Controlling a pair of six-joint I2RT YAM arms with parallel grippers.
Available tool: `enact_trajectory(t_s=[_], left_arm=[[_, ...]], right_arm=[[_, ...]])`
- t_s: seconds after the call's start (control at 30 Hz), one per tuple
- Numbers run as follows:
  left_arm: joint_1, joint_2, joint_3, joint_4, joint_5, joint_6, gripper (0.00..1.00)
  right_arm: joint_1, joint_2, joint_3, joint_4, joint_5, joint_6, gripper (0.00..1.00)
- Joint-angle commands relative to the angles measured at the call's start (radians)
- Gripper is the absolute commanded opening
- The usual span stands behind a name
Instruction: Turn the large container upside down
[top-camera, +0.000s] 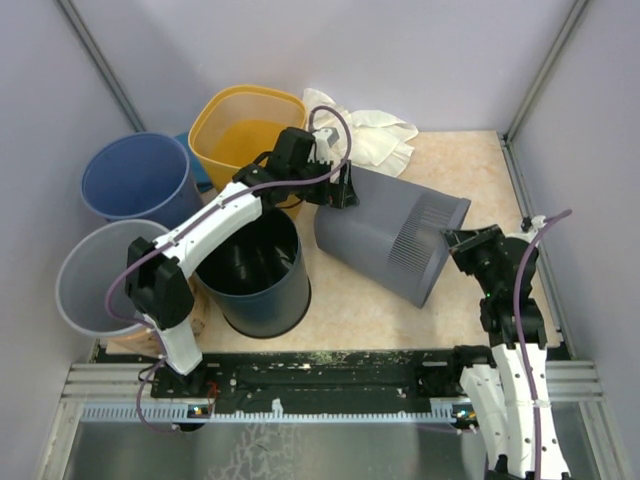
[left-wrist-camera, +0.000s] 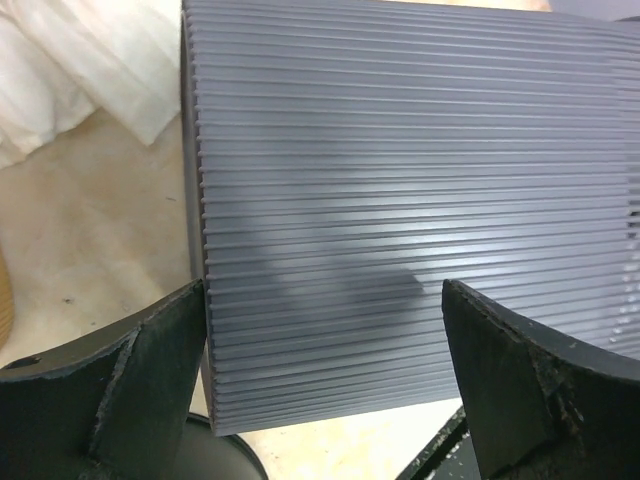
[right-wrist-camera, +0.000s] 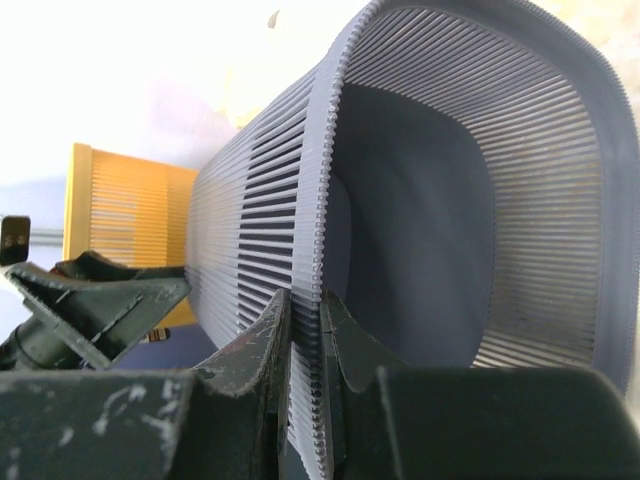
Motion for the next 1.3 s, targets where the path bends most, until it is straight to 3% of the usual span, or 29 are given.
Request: enact_trajectory(t_s=[0.0,0.23,0.53,0.73,0.97,1.07,1.27], left_arm=[[0.006,-0.021,0.060,0.039,0.183,-0.007,1.00],[0.012,-0.045,0.101,0.176,0.461,-0.149,1.00],[0.012,-0.014,0.199,0.324,0.585,-0.289,0.99],[-0.006,0.027,0.198,0.385,0.631,-0.342,0.98],[-0.081,0.079,0.235,0.420,0.636,-0.356,0.98],[-0.111,0.103,0.260,0.416,0.634,-0.353,0.98],[-0.149,0.140,0.251,0.417,0.624,-0.351,0.99]], right_arm=[[-0.005,-0.007,-0.043,-0.009,0.005,-0.019,0.00],[-0.004,-0.020,-0.131,0.058,-0.046,0.054,0.00],[-0.004,-0.070,-0.291,0.220,-0.107,0.215,0.00],[-0.003,-0.076,-0.353,0.315,-0.120,0.295,0.13],[-0.003,-0.072,-0.453,0.370,-0.122,0.379,0.20],[-0.003,-0.084,-0.494,0.393,-0.126,0.400,0.31],[-0.003,-0.118,-0.466,0.266,-0.072,0.351,0.55]])
